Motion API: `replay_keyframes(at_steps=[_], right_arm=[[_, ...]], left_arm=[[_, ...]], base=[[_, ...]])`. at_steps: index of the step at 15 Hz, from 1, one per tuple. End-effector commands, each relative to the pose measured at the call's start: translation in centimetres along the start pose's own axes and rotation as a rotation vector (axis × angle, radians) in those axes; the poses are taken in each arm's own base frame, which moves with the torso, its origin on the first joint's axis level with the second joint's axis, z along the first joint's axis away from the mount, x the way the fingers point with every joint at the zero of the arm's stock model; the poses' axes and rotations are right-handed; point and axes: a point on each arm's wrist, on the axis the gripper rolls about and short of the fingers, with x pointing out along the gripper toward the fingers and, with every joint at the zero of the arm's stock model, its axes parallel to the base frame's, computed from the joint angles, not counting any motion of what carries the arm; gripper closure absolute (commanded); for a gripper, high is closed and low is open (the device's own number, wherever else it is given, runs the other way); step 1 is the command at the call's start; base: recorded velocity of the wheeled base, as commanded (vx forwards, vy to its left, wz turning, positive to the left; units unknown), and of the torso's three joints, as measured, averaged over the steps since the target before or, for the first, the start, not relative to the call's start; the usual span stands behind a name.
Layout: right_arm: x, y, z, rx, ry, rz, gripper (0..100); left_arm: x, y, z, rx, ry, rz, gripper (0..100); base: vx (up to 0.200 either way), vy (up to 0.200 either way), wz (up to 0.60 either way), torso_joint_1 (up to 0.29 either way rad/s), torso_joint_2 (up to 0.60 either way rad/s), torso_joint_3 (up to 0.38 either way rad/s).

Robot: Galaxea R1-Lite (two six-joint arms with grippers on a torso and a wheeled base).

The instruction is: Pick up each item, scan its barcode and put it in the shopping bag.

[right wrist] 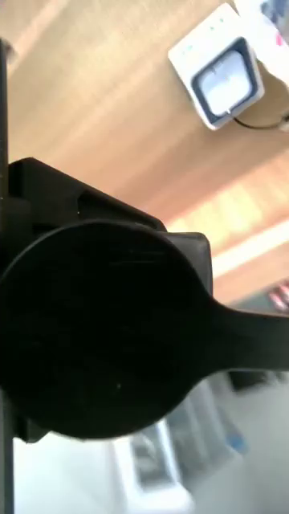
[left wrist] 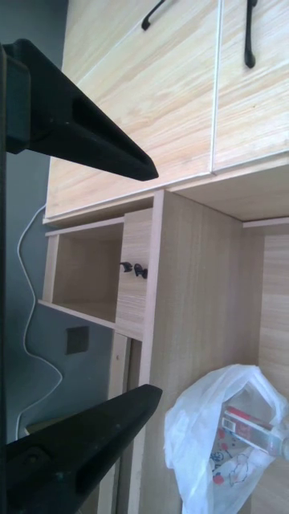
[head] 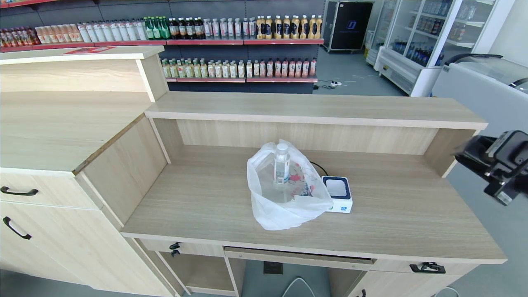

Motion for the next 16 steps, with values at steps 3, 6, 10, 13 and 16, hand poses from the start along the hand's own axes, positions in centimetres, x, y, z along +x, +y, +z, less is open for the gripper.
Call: replay_keyframes(at_steps=[3, 6, 10, 13, 16], right_arm=[[-3.4, 0.0, -4.1, 0.295, 0.285, -0.018, 100], [-4.4, 0.2, -3.9, 0.348, 0.289, 0.003, 100], [-4.0, -0.5, -3.0, 0.41, 0.161, 0.046, 100], [-1.5, -2.0, -2.0, 0.802, 0.119, 0.056, 100], [1.0, -2.6, -2.8, 1.134, 0.149, 0.065, 100]], left_arm=[[0.0, 0.0, 0.0, 0.0, 0.001, 0.0, 0], [0.0, 0.0, 0.0, 0.0, 0.001, 0.0, 0], [0.0, 0.0, 0.0, 0.0, 0.001, 0.0, 0], [0.0, 0.0, 0.0, 0.0, 0.001, 0.0, 0], [0.0, 0.0, 0.0, 0.0, 0.001, 0.0, 0]], base=[[0.0, 0.0, 0.0, 0.0, 0.0, 0.0], [0.0, 0.0, 0.0, 0.0, 0.0, 0.0], [0.0, 0.0, 0.45, 0.003, 0.0, 0.001], [0.0, 0.0, 0.2, -0.001, 0.0, 0.001], [0.0, 0.0, 0.0, 0.0, 0.0, 0.0]])
